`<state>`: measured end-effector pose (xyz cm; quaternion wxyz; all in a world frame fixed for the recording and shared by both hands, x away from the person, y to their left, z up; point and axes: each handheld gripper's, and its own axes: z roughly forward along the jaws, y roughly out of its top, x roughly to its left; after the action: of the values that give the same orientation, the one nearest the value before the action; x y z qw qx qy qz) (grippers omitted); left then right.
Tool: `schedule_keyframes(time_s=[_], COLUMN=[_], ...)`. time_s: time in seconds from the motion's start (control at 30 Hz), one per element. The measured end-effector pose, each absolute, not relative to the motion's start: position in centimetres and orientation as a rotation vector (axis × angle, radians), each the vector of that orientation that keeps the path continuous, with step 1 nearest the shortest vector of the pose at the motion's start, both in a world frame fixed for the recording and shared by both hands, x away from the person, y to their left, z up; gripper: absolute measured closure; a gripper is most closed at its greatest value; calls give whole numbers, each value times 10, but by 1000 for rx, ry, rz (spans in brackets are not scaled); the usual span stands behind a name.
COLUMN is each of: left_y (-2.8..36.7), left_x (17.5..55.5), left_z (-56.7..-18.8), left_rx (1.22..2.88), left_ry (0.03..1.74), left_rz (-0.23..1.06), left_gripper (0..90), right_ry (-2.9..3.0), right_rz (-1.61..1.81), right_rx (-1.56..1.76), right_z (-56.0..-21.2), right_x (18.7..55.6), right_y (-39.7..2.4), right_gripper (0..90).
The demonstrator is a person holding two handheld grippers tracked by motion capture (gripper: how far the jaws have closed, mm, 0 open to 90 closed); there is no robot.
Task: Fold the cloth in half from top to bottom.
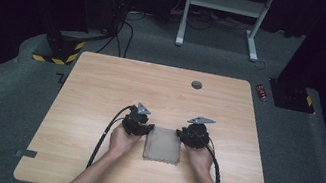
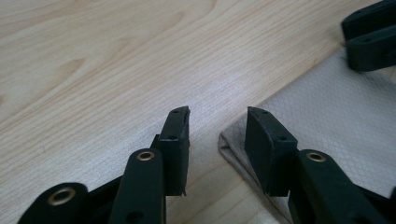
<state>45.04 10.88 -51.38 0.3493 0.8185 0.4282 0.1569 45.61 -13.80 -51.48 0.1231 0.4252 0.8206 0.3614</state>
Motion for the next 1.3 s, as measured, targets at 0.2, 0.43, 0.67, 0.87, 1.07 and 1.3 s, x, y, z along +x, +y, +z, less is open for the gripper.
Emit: schedule_keyframes(time_s=[0.2, 0.43, 0.67, 0.87, 1.07, 1.3], left_y=[105, 102, 107, 106, 109, 112], left_x=[450, 458, 466, 471, 475, 448], left_z=[-514, -507, -512, -510, -508, -498], left_rx=[2142, 2191, 2135, 2151, 2145, 2077], left_ry=[1072, 1055, 1073, 1075, 1082, 1065], left_rz=[377, 382, 369, 383, 405, 368], left_gripper=[754, 876, 877, 865, 836, 605], right_ry=[2438, 2427, 2413, 2391, 2387, 2384], right_rz=[1031, 1037, 1027, 1030, 1014, 1004], right_rx=[1188, 1159, 1174, 1182, 1187, 1186], right_z=[-515, -508, -511, -514, -514, -515], right_x=[461, 463, 469, 473, 477, 477], right_y=[-133, -133, -131, -130, -128, -127], right_gripper=[871, 882, 882, 881, 879, 874])
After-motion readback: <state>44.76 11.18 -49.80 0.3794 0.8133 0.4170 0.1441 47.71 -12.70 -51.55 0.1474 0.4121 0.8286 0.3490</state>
